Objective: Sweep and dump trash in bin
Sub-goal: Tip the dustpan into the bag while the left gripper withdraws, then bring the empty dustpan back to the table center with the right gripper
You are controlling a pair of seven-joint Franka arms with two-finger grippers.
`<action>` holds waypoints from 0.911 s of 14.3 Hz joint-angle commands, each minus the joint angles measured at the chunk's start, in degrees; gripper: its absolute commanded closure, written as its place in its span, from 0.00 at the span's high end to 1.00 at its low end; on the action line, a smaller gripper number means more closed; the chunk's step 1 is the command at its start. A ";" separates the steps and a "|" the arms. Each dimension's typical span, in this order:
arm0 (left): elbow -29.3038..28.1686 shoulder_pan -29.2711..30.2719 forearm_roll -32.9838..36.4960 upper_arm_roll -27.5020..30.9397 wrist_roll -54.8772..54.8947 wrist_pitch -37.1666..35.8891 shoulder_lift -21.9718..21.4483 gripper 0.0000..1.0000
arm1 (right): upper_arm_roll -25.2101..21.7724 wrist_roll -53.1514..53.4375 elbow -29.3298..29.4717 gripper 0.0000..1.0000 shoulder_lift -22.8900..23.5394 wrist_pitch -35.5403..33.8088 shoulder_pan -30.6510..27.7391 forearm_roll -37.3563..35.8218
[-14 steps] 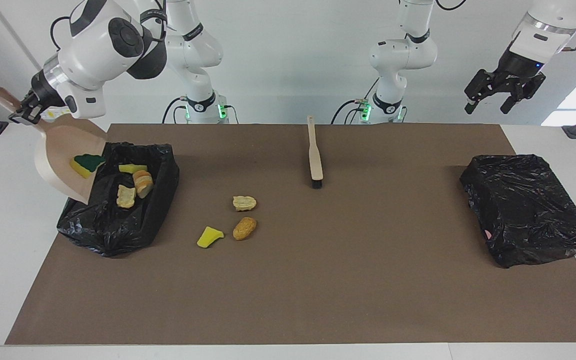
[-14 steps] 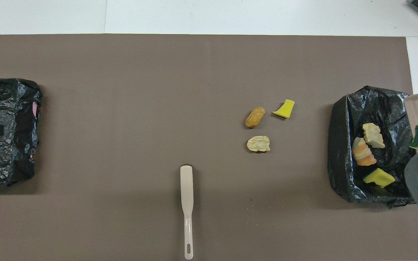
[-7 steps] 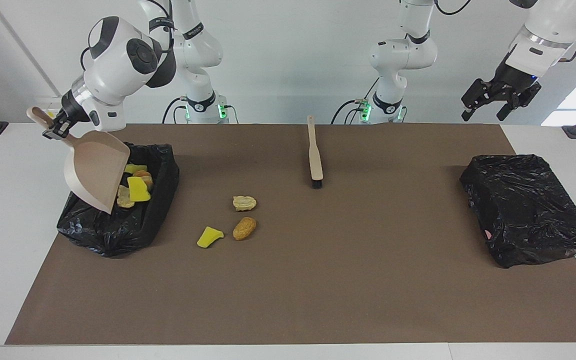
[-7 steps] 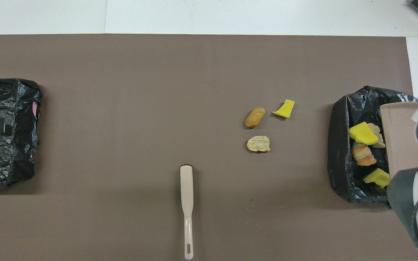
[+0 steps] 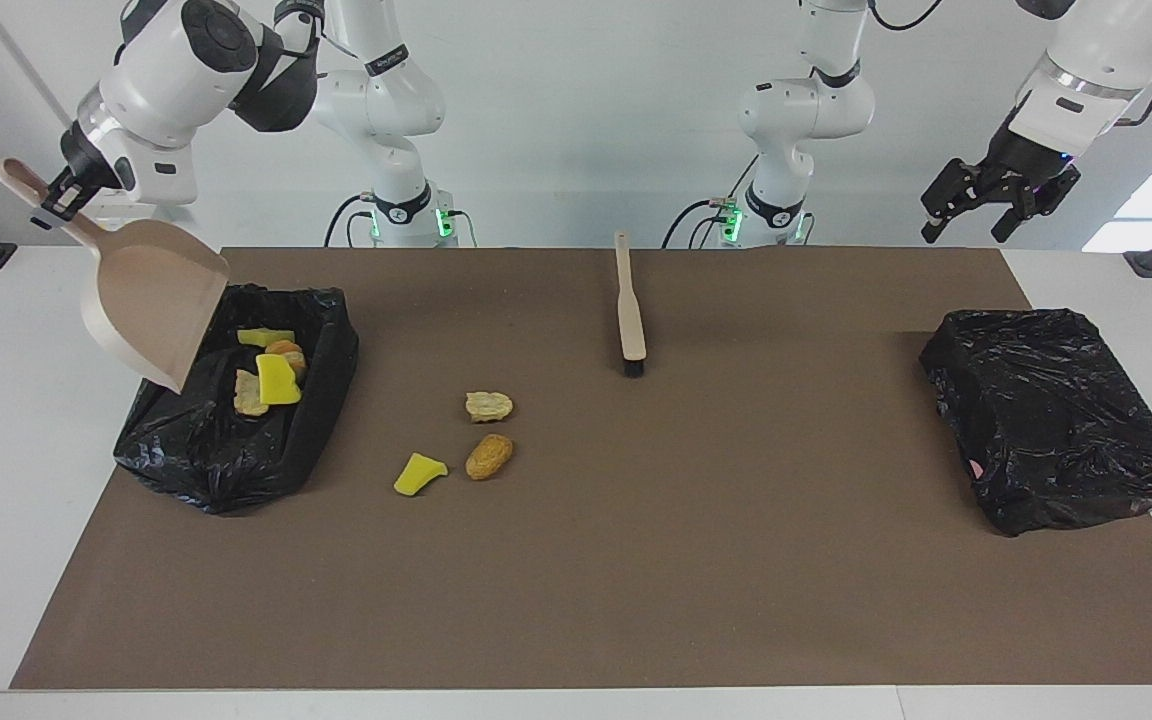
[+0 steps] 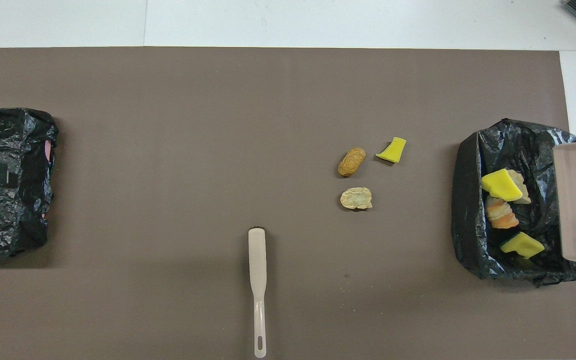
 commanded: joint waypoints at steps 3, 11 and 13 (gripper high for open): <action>-1.40 0.01 0.08 0.08 0.45 -0.08 -1.22 1.00 | 1.06 3.73 1.38 0.00 1.14 0.15 0.02 12.92; -1.40 -0.16 0.08 0.08 0.45 -0.52 -1.31 1.00 | 1.32 26.19 1.38 0.00 2.98 -1.60 3.79 32.68; -1.40 -0.16 0.08 0.08 0.45 -0.44 -1.31 1.00 | 1.41 36.57 1.46 0.00 3.42 -1.96 5.81 36.04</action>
